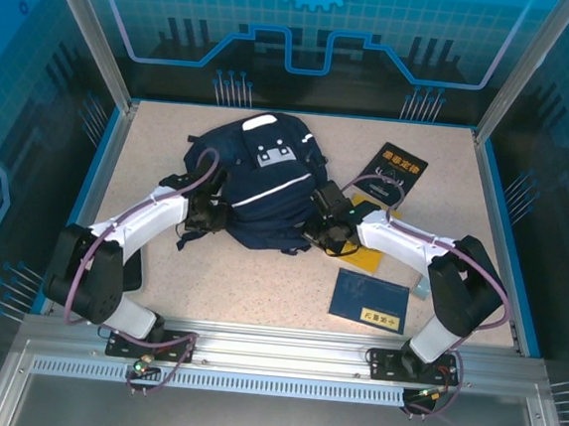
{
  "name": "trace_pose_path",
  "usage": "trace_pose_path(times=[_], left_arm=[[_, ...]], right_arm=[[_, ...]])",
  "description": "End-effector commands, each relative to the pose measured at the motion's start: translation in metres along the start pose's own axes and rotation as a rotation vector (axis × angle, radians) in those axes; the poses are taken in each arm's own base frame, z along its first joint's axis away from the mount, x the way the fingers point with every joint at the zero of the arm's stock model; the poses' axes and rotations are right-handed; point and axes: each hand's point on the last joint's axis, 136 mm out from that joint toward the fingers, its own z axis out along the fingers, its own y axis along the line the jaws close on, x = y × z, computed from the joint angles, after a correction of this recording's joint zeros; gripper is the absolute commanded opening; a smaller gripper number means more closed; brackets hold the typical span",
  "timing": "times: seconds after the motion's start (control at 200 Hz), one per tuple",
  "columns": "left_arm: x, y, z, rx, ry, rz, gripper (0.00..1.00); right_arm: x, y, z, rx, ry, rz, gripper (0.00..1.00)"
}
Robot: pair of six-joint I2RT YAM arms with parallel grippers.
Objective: Pack the student bag
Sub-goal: Unzip the student bag at the top-center of the table.
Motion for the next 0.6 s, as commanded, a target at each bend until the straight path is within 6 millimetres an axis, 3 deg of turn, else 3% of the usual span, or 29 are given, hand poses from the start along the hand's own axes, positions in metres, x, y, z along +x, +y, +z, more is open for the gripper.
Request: trace_pose_path(times=[0.0, 0.17, 0.33, 0.51, 0.57, 0.595], left_arm=[[-0.041, 0.034, -0.003, -0.119, -0.104, -0.095, 0.0], [-0.067, 0.046, 0.01, -0.099, -0.113, -0.184, 0.0], [-0.084, 0.05, 0.013, -0.105, -0.118, -0.205, 0.0], [-0.097, 0.066, -0.005, -0.134, -0.135, -0.28, 0.3], [-0.099, 0.067, -0.015, -0.137, -0.14, -0.296, 0.41], [-0.099, 0.068, -0.019, -0.136, -0.142, -0.3, 0.46]], right_arm=[[-0.001, -0.001, 0.009, -0.023, 0.036, -0.047, 0.0], [0.005, 0.011, 0.015, -0.05, 0.066, -0.09, 0.0], [0.01, 0.046, 0.024, -0.141, 0.141, -0.151, 0.0], [0.027, 0.093, 0.037, -0.196, 0.205, -0.233, 0.04], [0.03, 0.101, 0.037, -0.205, 0.207, -0.248, 0.12], [0.029, 0.103, 0.034, -0.202, 0.2, -0.258, 0.21]])
